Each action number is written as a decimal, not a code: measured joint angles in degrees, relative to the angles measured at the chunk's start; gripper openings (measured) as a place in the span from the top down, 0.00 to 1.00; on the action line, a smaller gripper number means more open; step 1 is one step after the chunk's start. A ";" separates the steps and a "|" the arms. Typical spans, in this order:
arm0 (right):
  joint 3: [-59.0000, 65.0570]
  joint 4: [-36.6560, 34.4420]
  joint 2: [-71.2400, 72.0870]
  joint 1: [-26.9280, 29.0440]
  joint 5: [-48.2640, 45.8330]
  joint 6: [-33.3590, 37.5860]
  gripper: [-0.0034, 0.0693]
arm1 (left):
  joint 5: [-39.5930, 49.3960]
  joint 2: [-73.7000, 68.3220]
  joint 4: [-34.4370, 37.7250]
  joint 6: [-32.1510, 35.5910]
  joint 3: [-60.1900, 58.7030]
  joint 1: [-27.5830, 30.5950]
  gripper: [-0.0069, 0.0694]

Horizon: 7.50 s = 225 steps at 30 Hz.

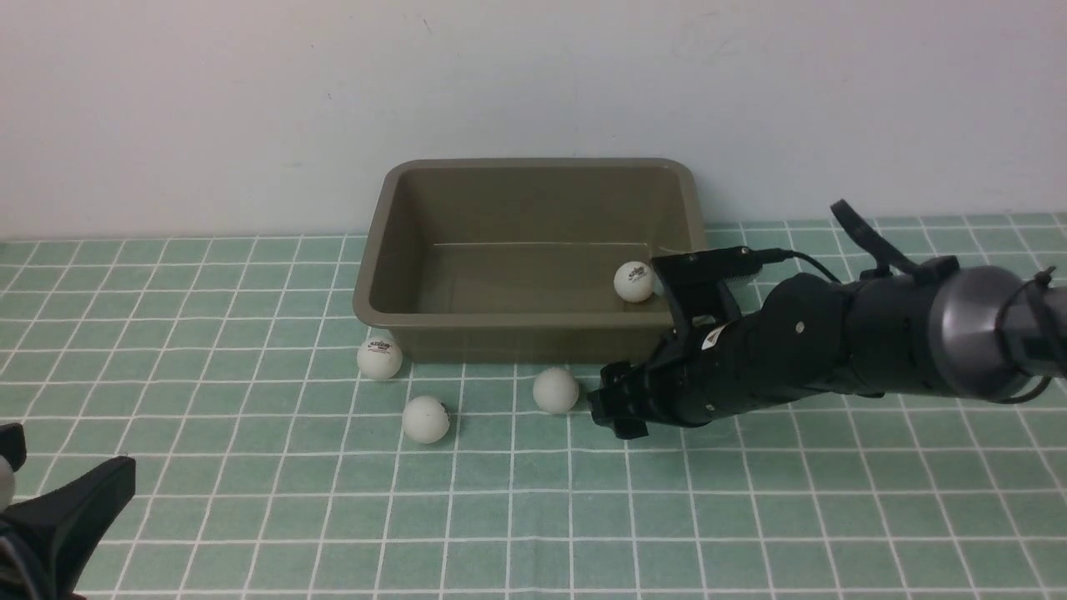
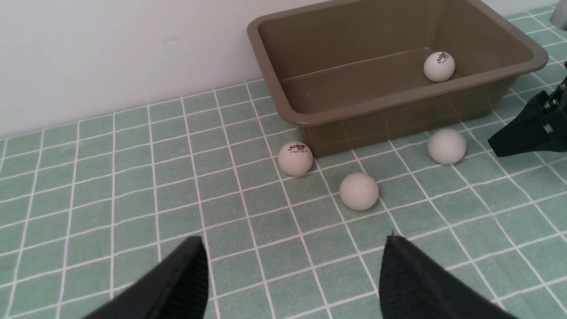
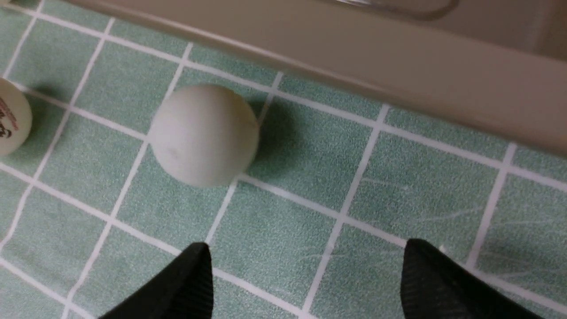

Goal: Put the table tennis balls in the box on the green coffee tablecloth.
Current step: 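Reach for and grasp a ping pong ball on the table, then release the ping pong ball into the bin and lift the gripper away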

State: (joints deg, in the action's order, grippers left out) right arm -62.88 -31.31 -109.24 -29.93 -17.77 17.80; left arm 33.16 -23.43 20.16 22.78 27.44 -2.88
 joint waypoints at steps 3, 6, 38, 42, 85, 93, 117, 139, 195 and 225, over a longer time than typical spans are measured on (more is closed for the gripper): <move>0.00 0.00 0.00 0.00 0.00 0.00 0.25 | 0.00 0.00 0.00 -0.01 0.00 0.00 0.29; 0.00 0.00 0.00 0.00 0.00 0.00 0.25 | 0.00 0.00 0.00 -0.01 0.00 0.00 0.29; 0.17 10.58 23.24 0.00 -7.06 -0.23 0.25 | -0.10 0.00 0.00 -0.01 0.00 0.00 0.29; 0.34 10.98 23.23 0.00 -8.52 -0.86 0.25 | -0.16 0.00 0.00 -0.01 0.00 0.00 0.29; -12.12 4.48 -7.18 -6.75 -3.40 -1.74 0.16 | 0.09 0.00 0.00 -0.01 0.00 0.00 0.29; -12.19 4.48 -8.30 -5.79 -1.45 -1.74 0.16 | 0.30 0.00 0.00 -0.01 0.00 0.00 0.29; -12.19 2.99 -9.34 -5.54 2.22 -2.82 0.30 | 1.05 0.00 0.00 -0.01 0.00 0.00 0.29; -12.19 2.80 -10.09 -5.54 2.78 -0.43 0.19 | 1.05 0.00 0.00 -0.01 0.00 0.00 0.29; -17.53 11.39 3.09 6.67 -7.90 3.68 0.45 | 1.10 0.00 -0.02 -0.01 0.00 0.00 0.29; -31.36 16.51 5.59 7.44 -15.50 12.93 0.37 | 1.10 0.00 -0.02 -0.01 0.00 0.00 0.29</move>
State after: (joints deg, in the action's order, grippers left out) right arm -94.25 -14.80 -103.64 -22.49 -33.27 30.73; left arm 34.26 -23.43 20.14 22.77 27.44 -2.88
